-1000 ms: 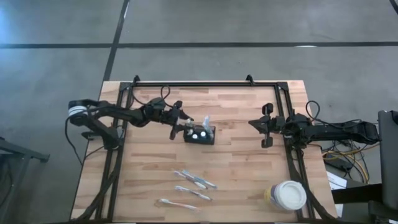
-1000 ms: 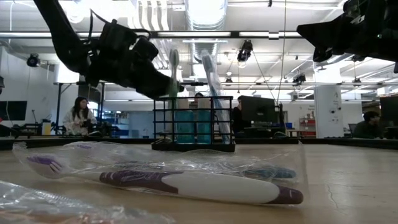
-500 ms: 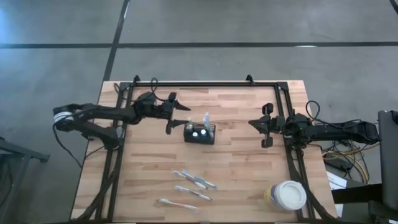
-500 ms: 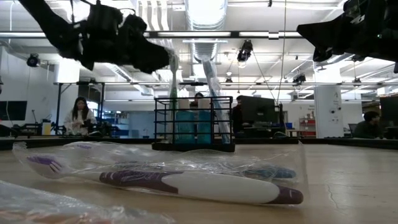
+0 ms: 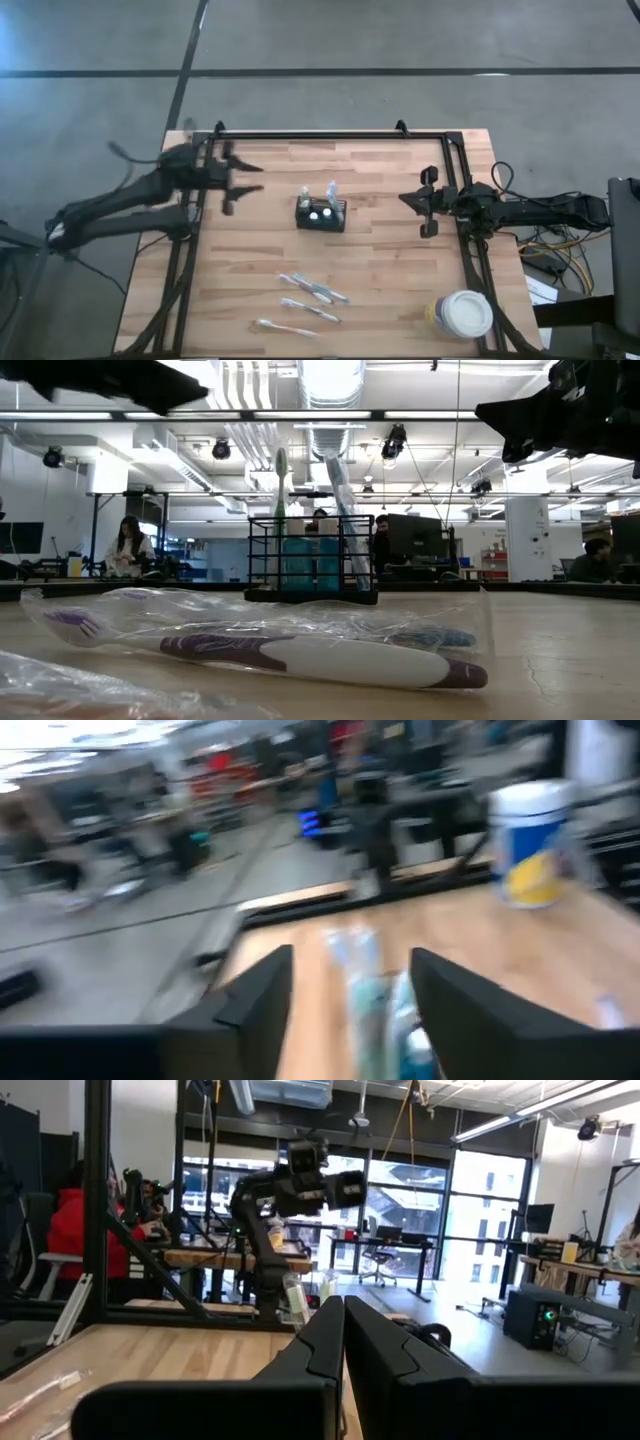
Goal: Pick & Place toothbrushing station
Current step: Put the blue toothbrush into the wire organizer
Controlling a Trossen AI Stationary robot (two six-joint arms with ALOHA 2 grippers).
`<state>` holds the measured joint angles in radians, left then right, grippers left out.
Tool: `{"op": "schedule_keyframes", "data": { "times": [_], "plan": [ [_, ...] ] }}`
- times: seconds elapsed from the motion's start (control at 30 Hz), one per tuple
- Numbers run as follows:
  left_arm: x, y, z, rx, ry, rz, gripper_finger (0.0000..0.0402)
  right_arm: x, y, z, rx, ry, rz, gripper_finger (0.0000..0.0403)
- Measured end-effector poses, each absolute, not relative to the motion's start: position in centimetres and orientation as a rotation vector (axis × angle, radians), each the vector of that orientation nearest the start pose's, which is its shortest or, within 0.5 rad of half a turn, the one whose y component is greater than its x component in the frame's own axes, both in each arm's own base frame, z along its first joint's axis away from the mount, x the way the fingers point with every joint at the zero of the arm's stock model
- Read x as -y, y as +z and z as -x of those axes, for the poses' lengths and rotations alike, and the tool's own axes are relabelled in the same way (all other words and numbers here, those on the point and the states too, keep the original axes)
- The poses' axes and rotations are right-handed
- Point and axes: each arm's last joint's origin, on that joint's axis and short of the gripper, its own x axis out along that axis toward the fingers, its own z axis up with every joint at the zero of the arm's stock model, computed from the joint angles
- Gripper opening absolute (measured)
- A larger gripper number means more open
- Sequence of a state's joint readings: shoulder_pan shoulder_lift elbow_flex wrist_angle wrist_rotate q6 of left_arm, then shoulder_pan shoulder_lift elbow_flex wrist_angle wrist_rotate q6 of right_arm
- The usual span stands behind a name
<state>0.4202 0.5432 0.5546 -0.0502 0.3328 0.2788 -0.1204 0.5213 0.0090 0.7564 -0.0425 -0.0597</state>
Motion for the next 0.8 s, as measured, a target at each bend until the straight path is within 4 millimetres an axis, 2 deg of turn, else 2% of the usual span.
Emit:
{"op": "schedule_keyframes", "data": {
  "times": [0.07, 0.13, 0.2, 0.23, 0.3, 0.37, 0.57, 0.6, 0.8],
  "plan": [
    [-4.0, 30.3, -10.4, -0.045, 0.216, -0.281, 0.0148, 1.4, 19.1, -12.7, 0.243, -0.085, 0.08, 0.0008],
    [-3.6, 30.6, -8.7, 0.037, 0.353, -0.293, 0.0087, 1.4, 19.1, -12.7, 0.244, -0.085, 0.081, 0.0008],
    [-3.3, 30.2, -7.5, 0.135, 0.424, -0.293, 0.0028, 1.4, 19.1, -12.7, 0.245, -0.085, 0.082, 0.0008],
    [-3.1, 30.1, -7.0, 0.2, 0.43, -0.293, 0.0015, 1.4, 19.1, -12.7, 0.248, -0.085, 0.081, 0.0008],
    [-2.9, 28.9, -6.8, 0.255, 0.417, -0.296, 0.0013, 1.4, 19.2, -12.7, 0.252, -0.085, 0.08, 0.0008],
    [-2.9, 26.6, -7.3, 0.231, 0.356, -0.291, 0.0007, 1.4, 19.2, -12.7, 0.252, -0.086, 0.08, 0.0008],
    [-3.1, 22.1, -8.0, 0.281, 0.3, -0.303, 0.0004, 1.4, 19.2, -12.7, 0.256, -0.098, 0.075, 0.0008],
    [-3.2, 21.0, -8.3, 0.244, 0.29, -0.284, 0.0003, 1.4, 19.2, -12.7, 0.254, -0.097, 0.074, 0.0008],
    [-3.4, 18.9, -8.9, 0.178, 0.261, -0.238, 0.0002, 1.5, 19.2, -12.7, 0.251, -0.104, 0.069, 0.0008]
  ]
}}
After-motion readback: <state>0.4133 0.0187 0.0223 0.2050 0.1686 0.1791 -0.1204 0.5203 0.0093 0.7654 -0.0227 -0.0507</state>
